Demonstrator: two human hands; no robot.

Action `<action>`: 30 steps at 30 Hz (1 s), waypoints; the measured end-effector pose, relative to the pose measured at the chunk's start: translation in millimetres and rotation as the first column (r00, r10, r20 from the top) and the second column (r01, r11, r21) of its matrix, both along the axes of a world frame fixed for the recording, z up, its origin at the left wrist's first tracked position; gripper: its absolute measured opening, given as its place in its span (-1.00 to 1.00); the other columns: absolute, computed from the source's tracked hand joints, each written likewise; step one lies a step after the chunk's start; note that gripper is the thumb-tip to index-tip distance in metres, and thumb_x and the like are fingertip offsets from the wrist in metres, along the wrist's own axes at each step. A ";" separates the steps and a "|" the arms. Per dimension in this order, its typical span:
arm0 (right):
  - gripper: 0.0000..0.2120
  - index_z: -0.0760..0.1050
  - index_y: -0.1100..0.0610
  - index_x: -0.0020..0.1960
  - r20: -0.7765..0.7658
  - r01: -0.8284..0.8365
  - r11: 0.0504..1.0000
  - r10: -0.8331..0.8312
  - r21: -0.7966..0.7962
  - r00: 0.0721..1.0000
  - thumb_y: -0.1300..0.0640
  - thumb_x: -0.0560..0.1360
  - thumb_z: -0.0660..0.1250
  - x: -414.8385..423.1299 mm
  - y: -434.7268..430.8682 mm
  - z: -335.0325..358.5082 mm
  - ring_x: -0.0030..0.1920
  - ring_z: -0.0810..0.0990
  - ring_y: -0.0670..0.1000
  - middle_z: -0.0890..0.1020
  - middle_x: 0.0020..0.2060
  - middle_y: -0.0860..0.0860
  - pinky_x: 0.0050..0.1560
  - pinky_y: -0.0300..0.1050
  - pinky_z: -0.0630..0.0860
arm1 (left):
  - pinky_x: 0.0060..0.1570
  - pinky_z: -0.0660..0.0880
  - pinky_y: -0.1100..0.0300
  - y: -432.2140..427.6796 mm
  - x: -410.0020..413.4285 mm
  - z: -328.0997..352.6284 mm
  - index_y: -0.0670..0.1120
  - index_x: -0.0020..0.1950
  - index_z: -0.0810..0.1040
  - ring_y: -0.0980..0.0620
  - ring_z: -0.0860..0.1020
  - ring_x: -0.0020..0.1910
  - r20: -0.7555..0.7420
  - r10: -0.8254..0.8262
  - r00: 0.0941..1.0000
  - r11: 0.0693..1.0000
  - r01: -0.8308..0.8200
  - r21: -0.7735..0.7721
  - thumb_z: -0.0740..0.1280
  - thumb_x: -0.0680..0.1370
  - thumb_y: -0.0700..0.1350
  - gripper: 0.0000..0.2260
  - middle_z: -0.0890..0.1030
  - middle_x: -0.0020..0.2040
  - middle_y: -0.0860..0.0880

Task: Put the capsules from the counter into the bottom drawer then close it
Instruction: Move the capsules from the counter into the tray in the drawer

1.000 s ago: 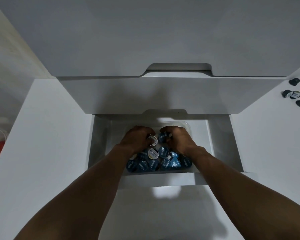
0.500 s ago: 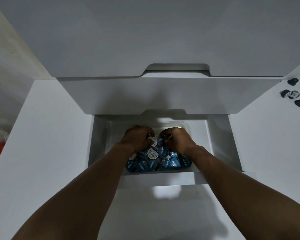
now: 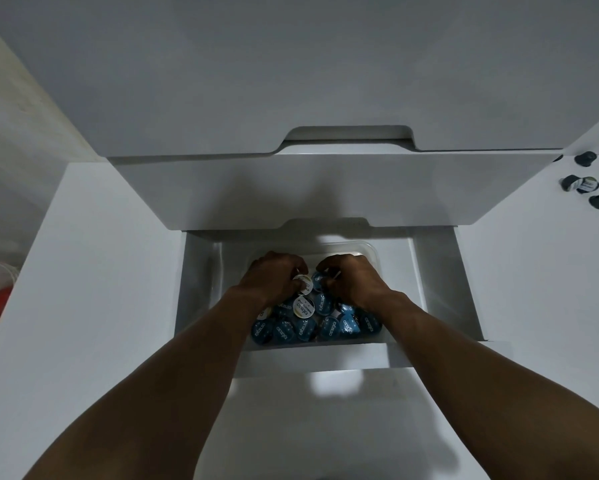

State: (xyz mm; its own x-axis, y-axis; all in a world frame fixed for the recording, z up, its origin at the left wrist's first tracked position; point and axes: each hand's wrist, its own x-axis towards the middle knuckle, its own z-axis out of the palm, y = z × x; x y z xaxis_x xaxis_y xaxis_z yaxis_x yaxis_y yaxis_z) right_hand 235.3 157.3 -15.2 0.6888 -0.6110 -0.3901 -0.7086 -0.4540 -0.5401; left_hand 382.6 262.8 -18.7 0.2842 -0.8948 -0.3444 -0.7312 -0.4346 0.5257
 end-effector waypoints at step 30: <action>-0.64 0.46 0.15 0.29 0.109 -0.038 0.971 0.066 -0.238 0.992 0.06 0.53 0.26 -39.2 6.3 37.9 0.23 0.46 0.14 0.51 0.23 0.14 0.19 -0.10 0.36 | 0.12 0.43 0.07 32.0 -48.5 47.6 -0.19 0.22 0.51 -0.16 0.49 0.14 0.308 0.226 0.924 0.965 -0.168 -0.202 0.27 0.55 -0.12 -0.72 0.54 0.17 -0.19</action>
